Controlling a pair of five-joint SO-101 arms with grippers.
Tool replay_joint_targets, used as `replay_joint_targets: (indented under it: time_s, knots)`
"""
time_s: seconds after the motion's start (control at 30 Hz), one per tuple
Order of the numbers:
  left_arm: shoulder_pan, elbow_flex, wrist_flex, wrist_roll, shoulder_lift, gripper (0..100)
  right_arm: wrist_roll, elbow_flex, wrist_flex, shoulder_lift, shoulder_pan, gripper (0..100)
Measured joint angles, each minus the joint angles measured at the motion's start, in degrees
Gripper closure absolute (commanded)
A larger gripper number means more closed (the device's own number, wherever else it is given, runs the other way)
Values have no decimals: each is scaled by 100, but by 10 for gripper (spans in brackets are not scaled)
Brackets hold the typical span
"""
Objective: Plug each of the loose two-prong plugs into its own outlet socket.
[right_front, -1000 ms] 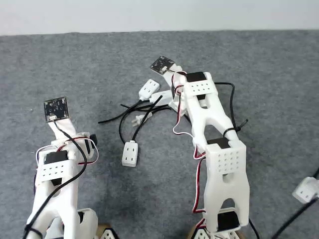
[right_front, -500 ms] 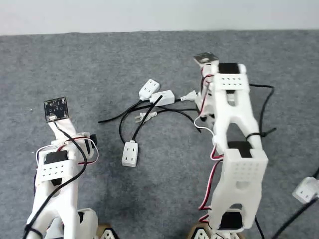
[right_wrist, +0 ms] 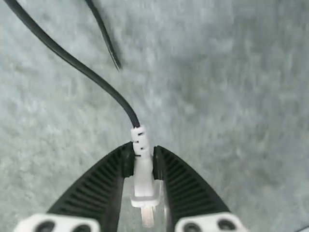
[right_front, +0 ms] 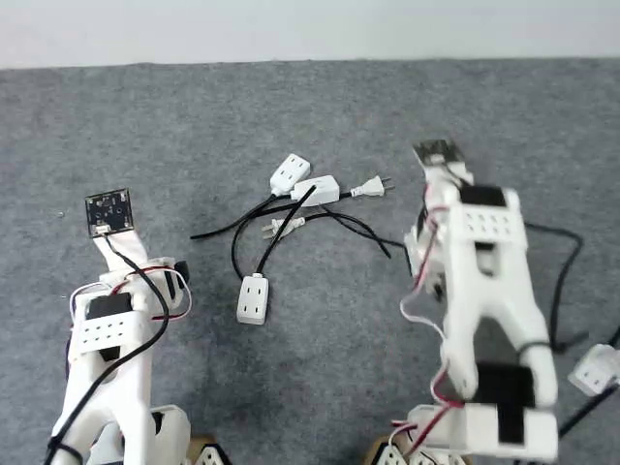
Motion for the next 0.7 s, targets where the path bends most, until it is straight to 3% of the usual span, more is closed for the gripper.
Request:
replay_joint_targets:
  time_s: [0.17, 0.33, 0.4, 0.57, 0.7]
  knots:
    - [0, 0, 0, 0, 0, 783, 88, 1099, -668, -141, 431, 965]
    - [0, 0, 0, 0, 0, 783, 510, 1257, -1134, 325, 651, 784]
    - [0, 0, 0, 0, 0, 783, 527, 1248, -1108, 378, 651, 754]
    - [0, 0, 0, 0, 0, 783, 554, 809, -457, 281, 651, 764]
    - [0, 0, 0, 0, 0, 783, 545, 703, -26, -343, 466, 899]
